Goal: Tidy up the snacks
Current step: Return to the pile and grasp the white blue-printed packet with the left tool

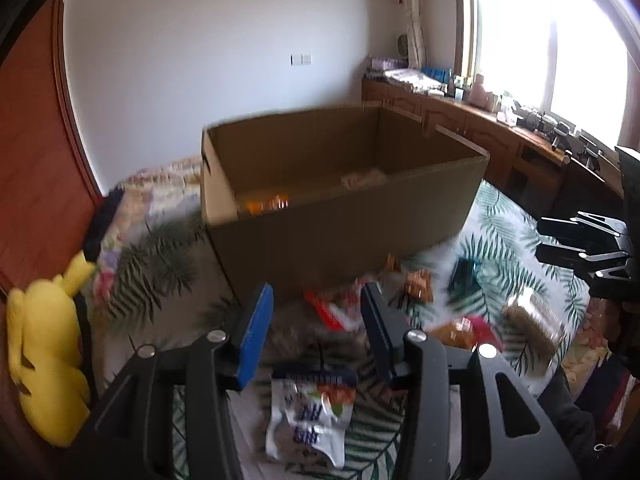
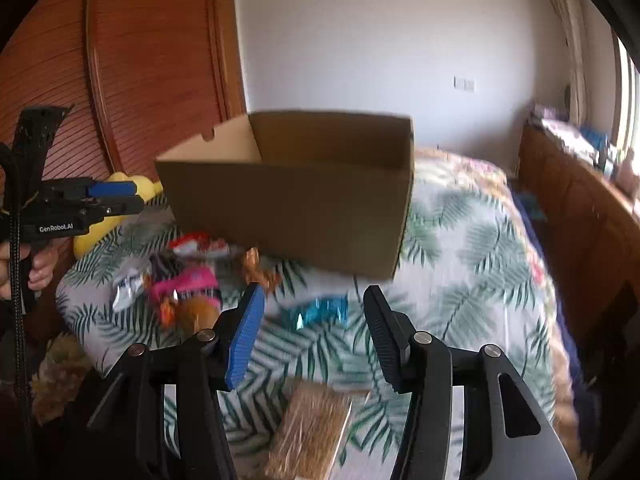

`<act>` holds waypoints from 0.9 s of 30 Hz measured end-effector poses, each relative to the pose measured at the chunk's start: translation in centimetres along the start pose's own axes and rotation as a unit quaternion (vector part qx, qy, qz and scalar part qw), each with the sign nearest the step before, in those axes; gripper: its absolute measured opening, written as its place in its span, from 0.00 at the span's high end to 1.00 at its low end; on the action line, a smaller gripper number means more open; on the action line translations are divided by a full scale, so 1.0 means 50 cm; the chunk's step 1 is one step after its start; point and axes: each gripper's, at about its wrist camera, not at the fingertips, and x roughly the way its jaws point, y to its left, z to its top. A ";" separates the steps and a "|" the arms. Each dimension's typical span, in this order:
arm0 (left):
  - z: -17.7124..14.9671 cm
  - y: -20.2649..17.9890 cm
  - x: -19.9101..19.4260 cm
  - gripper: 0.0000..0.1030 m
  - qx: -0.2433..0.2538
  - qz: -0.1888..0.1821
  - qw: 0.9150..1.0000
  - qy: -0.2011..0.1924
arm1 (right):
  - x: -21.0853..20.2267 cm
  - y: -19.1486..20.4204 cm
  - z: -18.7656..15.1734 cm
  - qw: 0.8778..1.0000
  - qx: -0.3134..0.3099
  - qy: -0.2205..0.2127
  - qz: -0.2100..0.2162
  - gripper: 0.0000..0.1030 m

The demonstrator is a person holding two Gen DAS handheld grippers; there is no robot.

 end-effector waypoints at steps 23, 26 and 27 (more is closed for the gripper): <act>-0.143 0.025 0.075 0.55 -0.015 -0.017 0.996 0.081 | 0.008 0.020 -0.147 0.998 0.013 0.054 -0.022 0.46; -0.144 0.023 0.076 0.54 -0.010 -0.013 0.997 0.076 | 0.007 0.026 -0.155 0.998 0.013 0.055 -0.029 0.45; -0.144 0.021 0.077 0.54 -0.008 -0.010 0.997 0.074 | 0.008 0.029 -0.157 0.998 0.008 0.056 -0.035 0.45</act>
